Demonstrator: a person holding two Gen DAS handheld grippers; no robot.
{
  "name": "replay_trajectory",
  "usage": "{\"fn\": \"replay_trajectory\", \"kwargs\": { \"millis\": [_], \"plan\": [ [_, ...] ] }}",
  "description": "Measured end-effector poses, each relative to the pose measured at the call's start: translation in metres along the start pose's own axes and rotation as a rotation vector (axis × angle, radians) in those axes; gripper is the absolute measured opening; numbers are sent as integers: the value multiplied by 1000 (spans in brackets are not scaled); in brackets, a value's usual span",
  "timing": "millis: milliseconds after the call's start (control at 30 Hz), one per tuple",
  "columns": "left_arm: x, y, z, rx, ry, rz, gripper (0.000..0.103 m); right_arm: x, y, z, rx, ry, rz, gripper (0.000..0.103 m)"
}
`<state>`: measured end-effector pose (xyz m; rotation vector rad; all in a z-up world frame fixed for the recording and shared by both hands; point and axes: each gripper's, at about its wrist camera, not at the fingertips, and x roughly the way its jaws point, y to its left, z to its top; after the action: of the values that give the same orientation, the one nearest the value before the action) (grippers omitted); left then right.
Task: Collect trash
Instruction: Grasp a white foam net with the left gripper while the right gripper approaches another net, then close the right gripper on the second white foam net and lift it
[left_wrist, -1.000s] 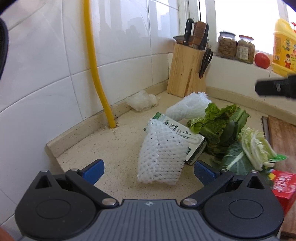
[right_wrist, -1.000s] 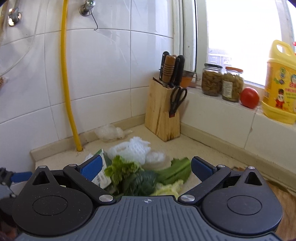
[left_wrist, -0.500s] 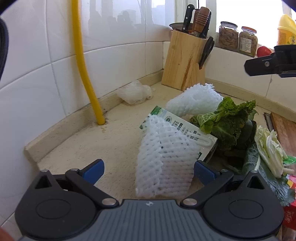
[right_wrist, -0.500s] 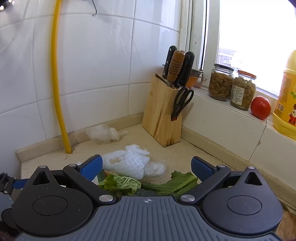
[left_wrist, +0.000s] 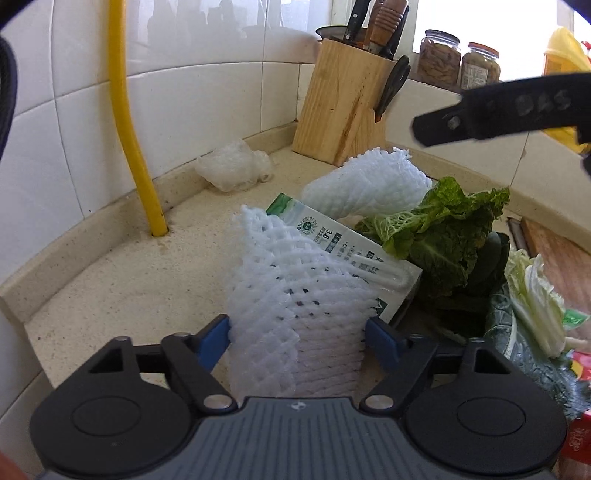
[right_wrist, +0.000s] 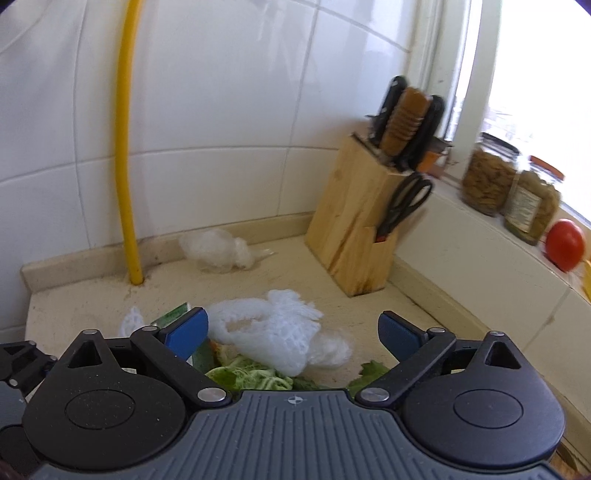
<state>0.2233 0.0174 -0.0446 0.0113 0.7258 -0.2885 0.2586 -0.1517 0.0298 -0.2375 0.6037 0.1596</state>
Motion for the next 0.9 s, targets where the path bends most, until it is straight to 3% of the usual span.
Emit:
{"fn": "replay_trajectory", "kwargs": {
  "millis": [67,167,233,300,367,433,600,900],
  "plan": [
    [1,0,1,-1,11,0,51,9,3,2,-16,22,13,91],
    [1,6,-1,-31,28,-33,39,20,4,3,-7,63,34,75],
    [2,11,-1,-60,40,-57,35,27,1,1,14,91,49,71],
    [1,14,-2,-76,45,-72,33,33,-4,-2,45,117,67,62],
    [2,15,-2,-83,45,-77,30,38,-10,-5,87,144,99,46],
    [2,16,-2,-92,46,-84,27,42,-14,-6,126,160,120,43],
    [3,18,0,-115,50,-104,20,46,-17,-6,161,172,141,23],
    [-7,16,5,-101,19,-92,18,29,-29,-2,217,125,156,16]
  ]
}}
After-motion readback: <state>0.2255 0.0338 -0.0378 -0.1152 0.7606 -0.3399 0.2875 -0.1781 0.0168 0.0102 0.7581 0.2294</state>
